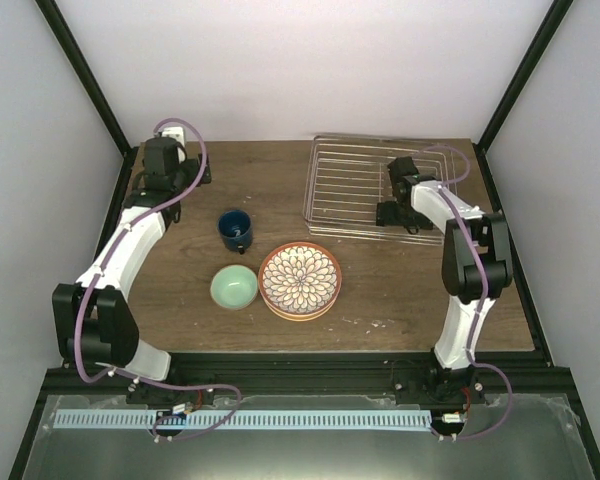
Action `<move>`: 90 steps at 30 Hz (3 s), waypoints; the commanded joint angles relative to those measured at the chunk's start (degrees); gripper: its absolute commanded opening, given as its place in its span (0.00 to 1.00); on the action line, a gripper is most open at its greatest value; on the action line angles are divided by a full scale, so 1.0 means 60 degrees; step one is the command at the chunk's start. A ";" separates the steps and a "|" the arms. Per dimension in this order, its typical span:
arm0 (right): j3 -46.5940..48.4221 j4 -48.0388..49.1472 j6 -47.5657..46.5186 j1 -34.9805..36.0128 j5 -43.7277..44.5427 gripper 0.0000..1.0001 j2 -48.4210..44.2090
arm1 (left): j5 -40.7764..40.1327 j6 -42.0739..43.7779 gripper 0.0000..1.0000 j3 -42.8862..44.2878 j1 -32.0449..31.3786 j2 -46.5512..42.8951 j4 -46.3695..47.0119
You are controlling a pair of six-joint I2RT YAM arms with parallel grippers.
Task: Load the mixed dishes into the dish rack
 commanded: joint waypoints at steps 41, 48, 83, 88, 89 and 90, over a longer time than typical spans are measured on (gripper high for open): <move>-0.3875 0.0444 -0.1635 -0.1820 -0.0873 1.00 -0.3900 | 0.0604 -0.0008 1.00 0.1721 0.0044 0.0928 -0.0642; -0.3823 -0.0228 -0.0175 -0.1796 -0.1174 1.00 -0.3718 | 0.0663 -0.0025 1.00 0.1841 0.0044 0.0989 -0.0674; 0.3043 -0.0609 -0.1259 -0.1367 -0.0776 1.00 -0.1736 | 0.2324 -0.0199 1.00 0.1396 0.0045 0.0519 -0.3674; 0.3816 -0.0371 -0.1763 -0.0419 -0.1980 1.00 -0.0910 | 0.2466 -0.0423 1.00 0.1331 0.0045 0.0558 -0.4377; 0.3832 -0.0226 -0.1818 -0.0243 -0.2246 1.00 -0.0830 | 0.2449 -0.0422 1.00 0.1366 0.0044 0.0630 -0.4504; 0.3834 -0.0044 -0.1878 -0.0098 -0.2510 1.00 -0.0765 | 0.2486 -0.0424 1.00 0.1429 0.0044 0.0729 -0.4664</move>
